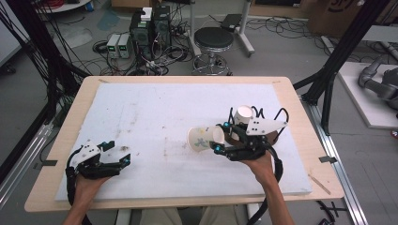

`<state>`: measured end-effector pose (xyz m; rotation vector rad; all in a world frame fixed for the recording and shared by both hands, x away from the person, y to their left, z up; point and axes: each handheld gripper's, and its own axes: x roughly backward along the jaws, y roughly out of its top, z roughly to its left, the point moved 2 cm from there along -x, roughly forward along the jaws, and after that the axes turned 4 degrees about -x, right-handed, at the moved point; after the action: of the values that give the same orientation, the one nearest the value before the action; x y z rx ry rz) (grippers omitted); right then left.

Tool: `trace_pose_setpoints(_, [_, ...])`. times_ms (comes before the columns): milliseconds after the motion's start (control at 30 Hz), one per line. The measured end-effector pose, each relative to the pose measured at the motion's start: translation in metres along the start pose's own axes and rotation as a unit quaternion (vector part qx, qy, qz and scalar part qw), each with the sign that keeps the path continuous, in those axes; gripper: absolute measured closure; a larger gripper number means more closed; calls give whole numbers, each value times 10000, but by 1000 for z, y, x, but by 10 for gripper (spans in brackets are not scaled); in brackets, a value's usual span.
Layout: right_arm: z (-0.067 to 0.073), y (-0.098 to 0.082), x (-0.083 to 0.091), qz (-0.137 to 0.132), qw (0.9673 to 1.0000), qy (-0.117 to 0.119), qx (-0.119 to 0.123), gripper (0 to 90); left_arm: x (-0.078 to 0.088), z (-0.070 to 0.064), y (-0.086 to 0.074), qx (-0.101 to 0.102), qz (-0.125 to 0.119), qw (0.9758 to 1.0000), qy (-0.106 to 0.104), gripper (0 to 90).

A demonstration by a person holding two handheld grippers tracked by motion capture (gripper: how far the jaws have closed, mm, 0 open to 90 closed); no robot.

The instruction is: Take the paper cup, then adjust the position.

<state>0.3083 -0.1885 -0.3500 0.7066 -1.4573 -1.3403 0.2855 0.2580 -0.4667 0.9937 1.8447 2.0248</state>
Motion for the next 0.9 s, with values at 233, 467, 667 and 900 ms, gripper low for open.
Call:
trace_pose_setpoints(233, [-2,-8,-3,73,10000,0,-50,378,0,0,0,-6,6,10000,9,144])
trace_pose_setpoints(467, [-5,-11,-3,72,9999,-14,-72,378,0,-1,0,-26,0,10000,46,145])
trace_pose_setpoints(667, [-7,-13,-1,85,9999,-48,-71,378,0,-1,0,-48,-2,10000,70,145])
trace_pose_setpoints(900, [-10,-14,1,66,9999,-69,-99,378,0,0,0,32,-16,10000,76,145])
